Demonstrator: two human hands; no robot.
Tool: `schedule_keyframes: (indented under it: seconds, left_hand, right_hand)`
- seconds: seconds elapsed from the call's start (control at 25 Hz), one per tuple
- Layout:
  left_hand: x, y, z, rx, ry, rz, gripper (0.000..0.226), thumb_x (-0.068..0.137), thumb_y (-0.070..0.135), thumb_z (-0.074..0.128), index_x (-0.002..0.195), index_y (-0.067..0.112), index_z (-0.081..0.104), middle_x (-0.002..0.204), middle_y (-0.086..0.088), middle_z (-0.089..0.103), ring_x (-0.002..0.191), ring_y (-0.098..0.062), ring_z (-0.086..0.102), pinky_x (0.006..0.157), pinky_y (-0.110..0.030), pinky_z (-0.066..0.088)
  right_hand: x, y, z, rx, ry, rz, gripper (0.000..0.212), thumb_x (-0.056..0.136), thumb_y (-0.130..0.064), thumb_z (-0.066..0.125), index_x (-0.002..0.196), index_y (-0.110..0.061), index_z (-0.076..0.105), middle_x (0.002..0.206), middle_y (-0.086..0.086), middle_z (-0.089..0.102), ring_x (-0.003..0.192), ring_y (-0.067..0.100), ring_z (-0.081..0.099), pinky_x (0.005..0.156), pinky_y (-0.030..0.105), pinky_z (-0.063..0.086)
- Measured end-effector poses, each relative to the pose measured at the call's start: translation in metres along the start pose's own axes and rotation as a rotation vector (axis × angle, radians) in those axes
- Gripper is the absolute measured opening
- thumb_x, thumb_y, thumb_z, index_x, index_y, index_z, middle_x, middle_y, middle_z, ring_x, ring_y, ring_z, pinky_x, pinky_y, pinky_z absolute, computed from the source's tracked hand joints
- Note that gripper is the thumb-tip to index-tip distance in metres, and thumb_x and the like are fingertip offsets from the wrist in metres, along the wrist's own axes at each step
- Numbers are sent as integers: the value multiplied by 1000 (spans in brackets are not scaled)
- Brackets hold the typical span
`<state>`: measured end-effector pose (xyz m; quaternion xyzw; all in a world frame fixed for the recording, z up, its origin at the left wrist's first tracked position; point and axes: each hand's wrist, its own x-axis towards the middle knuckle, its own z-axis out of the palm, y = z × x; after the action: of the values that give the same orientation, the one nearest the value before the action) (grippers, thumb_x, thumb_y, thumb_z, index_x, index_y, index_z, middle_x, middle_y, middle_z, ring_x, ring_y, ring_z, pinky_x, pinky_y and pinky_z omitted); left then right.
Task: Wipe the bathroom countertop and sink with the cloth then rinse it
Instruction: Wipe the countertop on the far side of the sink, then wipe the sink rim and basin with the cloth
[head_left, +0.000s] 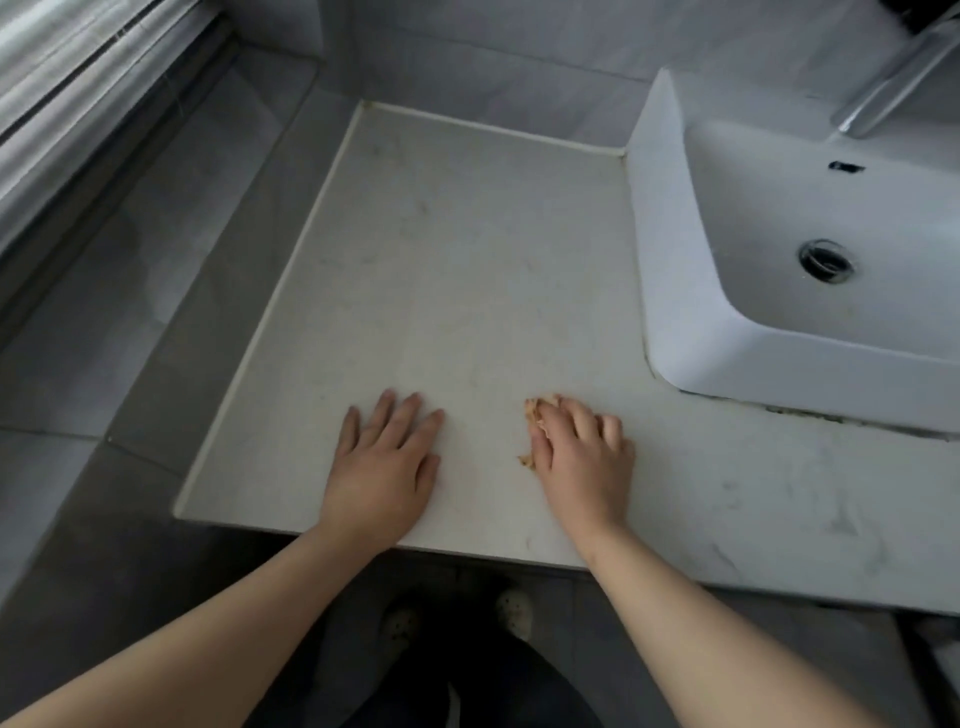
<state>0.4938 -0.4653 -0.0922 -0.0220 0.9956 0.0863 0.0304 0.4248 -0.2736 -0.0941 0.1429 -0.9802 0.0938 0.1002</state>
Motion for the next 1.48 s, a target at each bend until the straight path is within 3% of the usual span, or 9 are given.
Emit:
schedule_keyframes:
  seconds: [0.08, 0.28, 0.44, 0.6, 0.96, 1.08, 1.2, 1.32, 1.48]
  left_hand:
    - [2, 0, -2, 16, -37, 0, 49, 85, 35, 32, 121, 16, 61, 128, -11, 58, 123, -36, 50, 96, -61, 33]
    - [26, 24, -13, -41, -93, -10, 49, 95, 37, 20, 142, 31, 32, 155, 3, 18, 144, -22, 5, 112, -51, 9]
    - [83, 88, -50, -295, 158, 105, 48, 86, 32, 30, 124, 19, 58, 136, -9, 50, 130, -33, 39, 100, -47, 36]
    - [149, 182, -103, -458, 422, 165, 34, 91, 17, 40, 117, 15, 62, 117, -5, 59, 107, -29, 53, 82, -29, 41]
    - [247, 323, -122, -1131, 78, -93, 9, 92, 14, 50, 89, 15, 59, 78, -6, 61, 65, -18, 55, 60, -24, 43]
    - [263, 337, -122, -1451, -4, -277, 18, 94, 10, 43, 79, 15, 52, 76, -7, 59, 63, -17, 55, 61, -26, 45]
    - [278, 356, -122, -1633, -112, -429, 27, 95, 31, 37, 77, 18, 52, 55, 1, 56, 44, -12, 51, 48, -20, 41]
    - [301, 364, -117, -1425, -69, -428, 40, 96, 46, 33, 80, 17, 55, 51, 0, 50, 41, -16, 43, 44, -20, 32]
    - [315, 364, -111, -1438, -73, -449, 29, 92, 17, 38, 64, 14, 44, 40, 1, 34, 36, -15, 27, 41, -17, 19]
  right_hand:
    - [5, -1, -9, 52, -19, -4, 30, 86, -39, 48, 81, -19, 69, 83, 3, 64, 65, 31, 61, 47, 29, 44]
    - [38, 15, -46, 411, -170, 301, 27, 86, -43, 61, 84, -17, 55, 92, 7, 63, 87, 30, 60, 64, 31, 40]
    - [80, 59, -109, 620, 39, 249, 21, 78, -24, 68, 75, -11, 51, 73, 3, 60, 75, 30, 61, 66, 34, 48]
    - [127, 139, -161, 855, 62, 247, 19, 83, 0, 55, 90, -18, 52, 89, -3, 61, 63, 19, 65, 54, 37, 58]
    - [188, 248, -177, 832, -235, 117, 72, 72, -8, 75, 129, -18, 33, 115, 5, 46, 88, 19, 54, 53, 13, 41]
    - [194, 268, -174, 1284, -131, 277, 48, 78, -7, 73, 115, -27, 48, 114, 5, 55, 79, 13, 59, 59, 23, 46]
    - [203, 253, -152, 1223, 84, 291, 7, 94, -27, 52, 96, -29, 59, 105, 5, 64, 89, 17, 63, 83, 32, 52]
    - [217, 241, -147, 886, 50, 286, 24, 96, -43, 39, 88, -24, 52, 100, 5, 62, 95, 24, 57, 80, 35, 45]
    - [239, 248, -142, 931, 30, 324, 32, 97, -24, 39, 65, -18, 35, 66, 1, 50, 72, 26, 47, 63, 31, 36]
